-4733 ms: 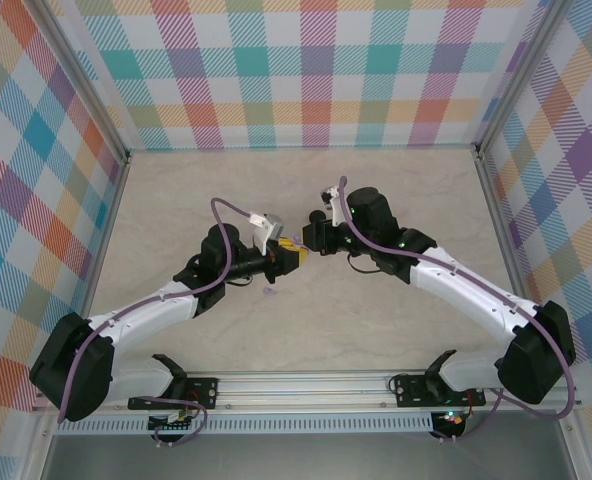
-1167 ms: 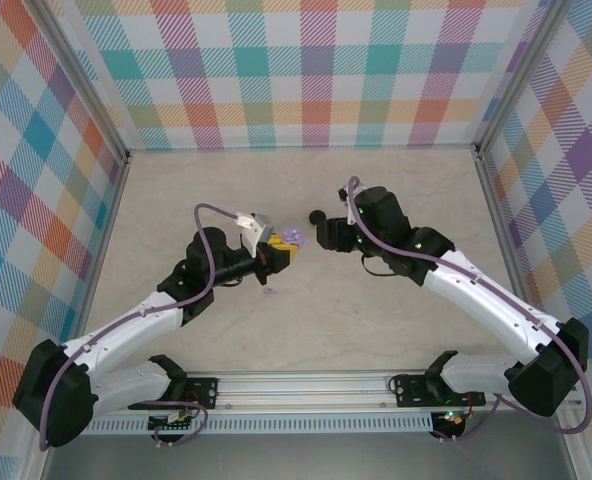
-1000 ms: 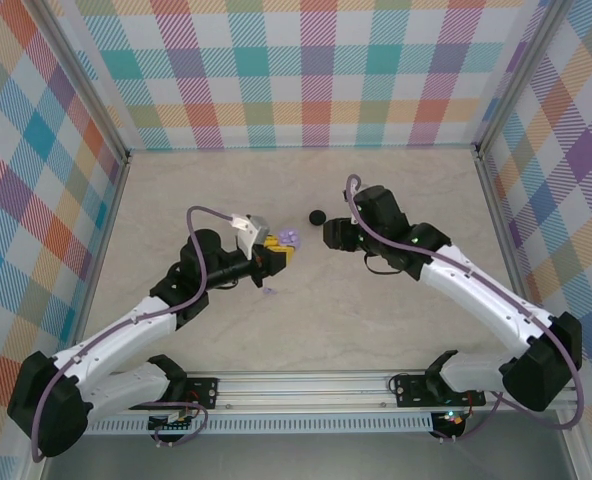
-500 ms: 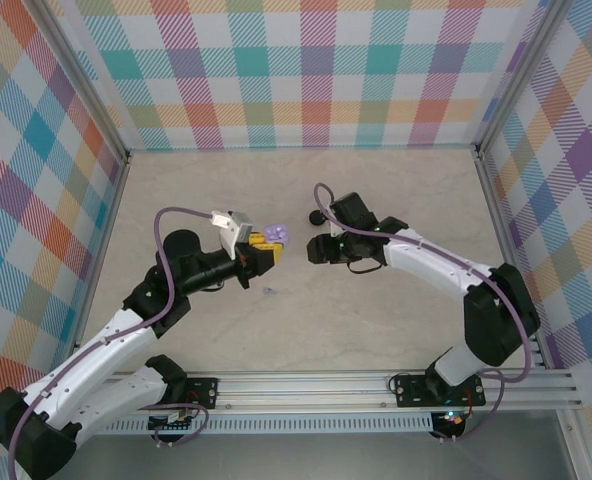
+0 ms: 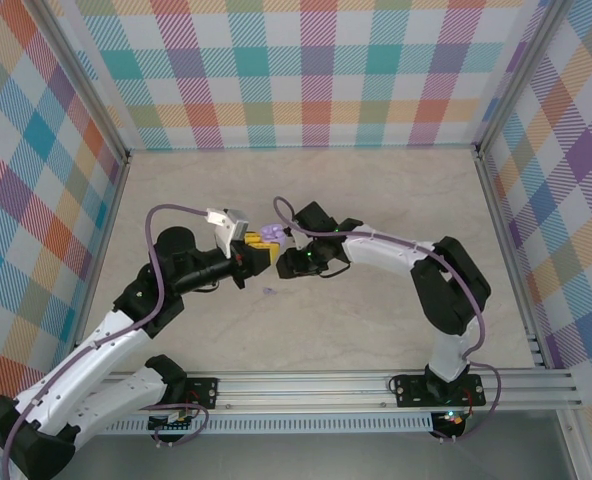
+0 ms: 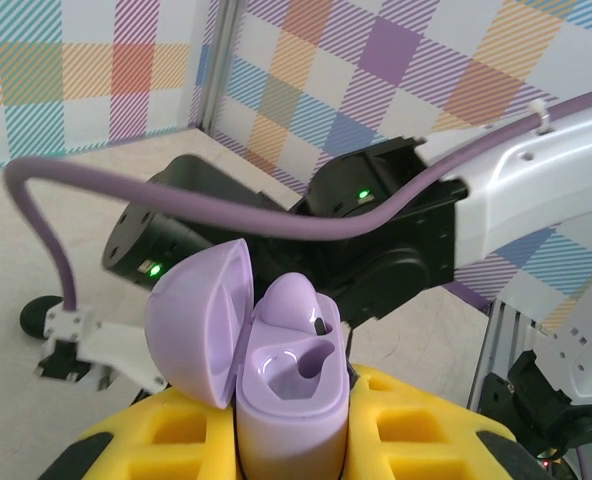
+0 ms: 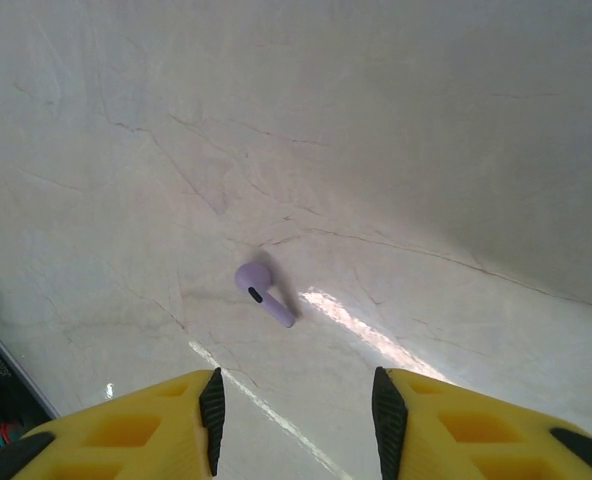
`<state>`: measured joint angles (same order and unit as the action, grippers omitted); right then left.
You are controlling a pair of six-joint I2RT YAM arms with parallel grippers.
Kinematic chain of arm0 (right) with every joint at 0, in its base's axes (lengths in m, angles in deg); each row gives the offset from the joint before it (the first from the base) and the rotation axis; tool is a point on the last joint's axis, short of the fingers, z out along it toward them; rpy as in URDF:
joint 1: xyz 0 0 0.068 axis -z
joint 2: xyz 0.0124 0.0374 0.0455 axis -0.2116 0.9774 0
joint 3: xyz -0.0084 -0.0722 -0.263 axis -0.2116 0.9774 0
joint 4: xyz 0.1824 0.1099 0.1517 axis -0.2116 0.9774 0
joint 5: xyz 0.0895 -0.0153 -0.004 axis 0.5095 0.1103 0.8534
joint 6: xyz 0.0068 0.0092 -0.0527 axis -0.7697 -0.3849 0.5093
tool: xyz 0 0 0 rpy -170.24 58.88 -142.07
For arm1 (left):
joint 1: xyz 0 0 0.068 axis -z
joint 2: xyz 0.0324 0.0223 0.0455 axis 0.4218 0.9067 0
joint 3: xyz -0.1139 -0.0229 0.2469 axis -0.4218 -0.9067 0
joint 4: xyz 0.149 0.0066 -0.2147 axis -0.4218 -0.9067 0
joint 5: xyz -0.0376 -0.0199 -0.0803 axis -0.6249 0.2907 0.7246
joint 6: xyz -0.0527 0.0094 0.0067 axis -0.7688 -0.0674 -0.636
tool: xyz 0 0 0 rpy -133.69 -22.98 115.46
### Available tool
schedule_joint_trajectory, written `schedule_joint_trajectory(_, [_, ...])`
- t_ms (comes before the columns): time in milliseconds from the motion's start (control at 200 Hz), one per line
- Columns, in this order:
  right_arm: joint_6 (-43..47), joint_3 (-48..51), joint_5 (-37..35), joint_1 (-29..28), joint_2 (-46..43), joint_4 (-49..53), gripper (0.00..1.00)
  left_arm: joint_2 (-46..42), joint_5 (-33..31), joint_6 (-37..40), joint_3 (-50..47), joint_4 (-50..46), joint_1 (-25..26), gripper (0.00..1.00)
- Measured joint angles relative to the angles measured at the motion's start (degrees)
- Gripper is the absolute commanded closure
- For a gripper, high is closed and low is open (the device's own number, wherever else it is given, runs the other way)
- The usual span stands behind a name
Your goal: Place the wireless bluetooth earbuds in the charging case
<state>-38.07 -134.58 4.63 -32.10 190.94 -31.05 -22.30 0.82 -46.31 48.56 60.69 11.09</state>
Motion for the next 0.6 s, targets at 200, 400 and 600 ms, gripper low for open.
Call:
schedule_joint_trajectory(200, [0.4, -4.3, 0.8, -2.2, 4.7, 1.2, 0.59, -1.4, 0.0, 0.0, 0.9, -1.2, 0.0, 1.00])
schedule_joint_trajectory(400, [1.9, -8.4, 0.4, -3.8, 8.9, 3.9, 0.58, -2.3, 0.0, 0.0, 1.1, -2.1, 0.0, 1.00])
schedule_joint_trajectory(600, [3.6, -12.1, -1.6, -6.0, 12.1, 7.2, 0.58, -2.3, 0.9, 0.0, 1.1, -2.3, 0.0, 1.00])
